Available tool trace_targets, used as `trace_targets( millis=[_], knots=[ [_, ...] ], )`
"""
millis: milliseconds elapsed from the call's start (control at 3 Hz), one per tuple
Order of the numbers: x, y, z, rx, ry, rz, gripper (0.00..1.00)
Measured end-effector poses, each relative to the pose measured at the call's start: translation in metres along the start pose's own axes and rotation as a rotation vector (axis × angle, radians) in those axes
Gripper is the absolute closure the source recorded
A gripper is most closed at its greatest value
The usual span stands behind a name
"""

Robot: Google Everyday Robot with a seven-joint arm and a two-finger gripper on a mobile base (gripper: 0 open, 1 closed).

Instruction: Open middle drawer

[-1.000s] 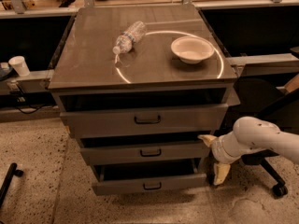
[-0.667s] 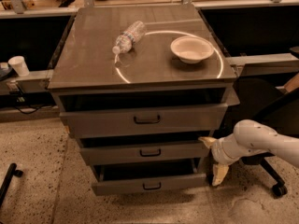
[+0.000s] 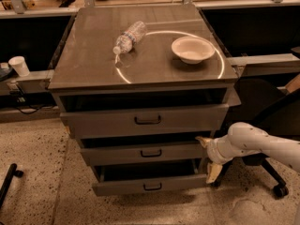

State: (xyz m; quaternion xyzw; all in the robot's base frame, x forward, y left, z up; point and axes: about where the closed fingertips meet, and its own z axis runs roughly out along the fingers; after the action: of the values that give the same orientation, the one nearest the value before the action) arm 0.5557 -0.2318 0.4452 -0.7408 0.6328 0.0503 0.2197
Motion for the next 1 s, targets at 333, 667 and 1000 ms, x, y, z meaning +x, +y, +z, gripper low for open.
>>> trace_targets(
  millis=[333, 667, 1000],
  knots=[
    [0.009, -0.008, 0.018, 0.008, -0.008, 0.036, 0.0],
    [0.016, -0.012, 0.027, 0.009, -0.02, 0.062, 0.0],
    [0.019, -0.015, 0.032, 0.009, -0.033, 0.074, 0.19]
  ],
)
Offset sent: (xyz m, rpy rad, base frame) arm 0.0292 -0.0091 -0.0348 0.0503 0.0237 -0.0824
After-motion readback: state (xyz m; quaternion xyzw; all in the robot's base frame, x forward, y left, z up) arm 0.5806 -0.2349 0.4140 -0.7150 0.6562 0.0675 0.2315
